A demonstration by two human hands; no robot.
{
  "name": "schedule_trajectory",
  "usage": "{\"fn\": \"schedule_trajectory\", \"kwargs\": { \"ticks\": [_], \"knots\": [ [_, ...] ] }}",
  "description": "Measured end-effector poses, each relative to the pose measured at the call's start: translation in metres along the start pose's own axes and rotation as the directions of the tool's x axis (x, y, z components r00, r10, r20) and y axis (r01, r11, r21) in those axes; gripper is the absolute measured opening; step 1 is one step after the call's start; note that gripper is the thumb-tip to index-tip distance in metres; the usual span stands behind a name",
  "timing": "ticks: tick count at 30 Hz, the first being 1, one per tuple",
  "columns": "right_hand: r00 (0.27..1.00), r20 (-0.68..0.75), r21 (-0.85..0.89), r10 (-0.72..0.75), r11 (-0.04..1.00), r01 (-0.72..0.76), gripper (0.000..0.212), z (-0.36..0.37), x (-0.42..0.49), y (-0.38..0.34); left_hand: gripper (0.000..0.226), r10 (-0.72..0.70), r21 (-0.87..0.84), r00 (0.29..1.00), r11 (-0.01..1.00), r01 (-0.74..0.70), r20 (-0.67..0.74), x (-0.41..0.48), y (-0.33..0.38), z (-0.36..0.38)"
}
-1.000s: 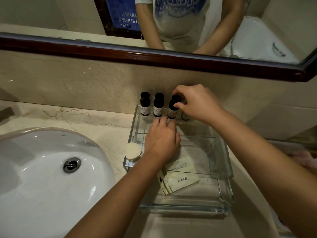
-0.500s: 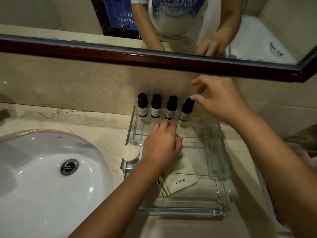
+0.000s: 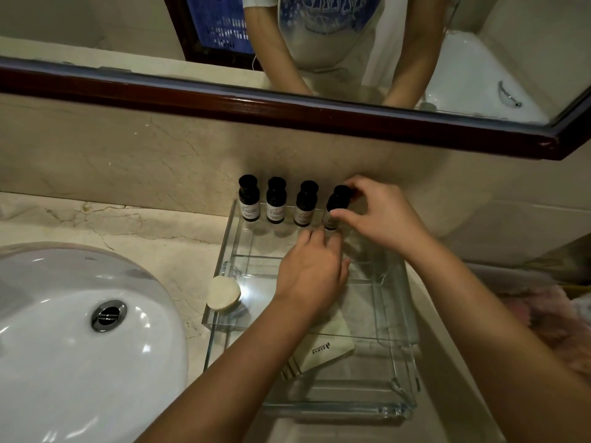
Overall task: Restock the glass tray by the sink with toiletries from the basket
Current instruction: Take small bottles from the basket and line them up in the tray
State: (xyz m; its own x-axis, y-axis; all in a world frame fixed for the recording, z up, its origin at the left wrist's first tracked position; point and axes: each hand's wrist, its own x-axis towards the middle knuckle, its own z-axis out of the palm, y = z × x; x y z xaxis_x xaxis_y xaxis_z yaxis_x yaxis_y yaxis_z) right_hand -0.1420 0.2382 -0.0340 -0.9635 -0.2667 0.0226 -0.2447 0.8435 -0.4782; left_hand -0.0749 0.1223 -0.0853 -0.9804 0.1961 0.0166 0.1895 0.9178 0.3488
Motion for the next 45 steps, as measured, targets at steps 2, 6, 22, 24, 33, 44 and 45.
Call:
{"fn": "schedule_trajectory", "kwargs": {
  "ticks": [2, 6, 22, 24, 33, 44, 45],
  "knots": [
    [1.000, 0.011, -0.019, -0.011, 1.000, 0.011, 0.048, 0.001, 0.002, 0.001, 0.047, 0.000, -0.001, 1.000, 1.000, 0.000, -0.003, 0.000, 0.000, 0.001],
    [0.999, 0.034, -0.033, -0.017, 0.999, 0.018, 0.048, 0.000, 0.003, 0.001, 0.047, 0.007, 0.011, 1.000, 1.000, -0.007, -0.012, 0.000, 0.000, 0.002],
    [0.993, -0.007, -0.022, 0.115, 0.993, -0.115, 0.041, -0.022, -0.030, 0.009, 0.043, 0.020, 0.016, 0.999, 1.000, -0.021, 0.049, -0.025, 0.000, -0.020],
    [0.990, 0.020, -0.021, 0.142, 0.990, -0.142, 0.035, -0.026, -0.045, 0.010, 0.037, 0.092, 0.022, 0.996, 0.995, -0.092, 0.014, -0.037, 0.000, -0.027],
    [0.980, 0.173, 0.012, 0.102, 0.994, -0.106, 0.019, -0.052, -0.116, -0.013, 0.029, 0.172, 0.138, 0.980, 0.973, -0.185, 0.102, -0.098, 0.004, -0.090],
    [0.971, 0.233, -0.055, 0.051, 0.998, -0.040, 0.021, -0.081, -0.147, -0.092, 0.033, -0.079, 0.109, 0.996, 0.991, 0.074, 0.048, -0.157, 0.011, -0.158],
    [0.972, 0.231, -0.069, 0.038, 0.997, -0.022, 0.022, -0.081, -0.148, -0.103, 0.032, -0.102, 0.107, 0.994, 0.989, 0.098, 0.037, -0.166, 0.006, -0.165]
  ]
}}
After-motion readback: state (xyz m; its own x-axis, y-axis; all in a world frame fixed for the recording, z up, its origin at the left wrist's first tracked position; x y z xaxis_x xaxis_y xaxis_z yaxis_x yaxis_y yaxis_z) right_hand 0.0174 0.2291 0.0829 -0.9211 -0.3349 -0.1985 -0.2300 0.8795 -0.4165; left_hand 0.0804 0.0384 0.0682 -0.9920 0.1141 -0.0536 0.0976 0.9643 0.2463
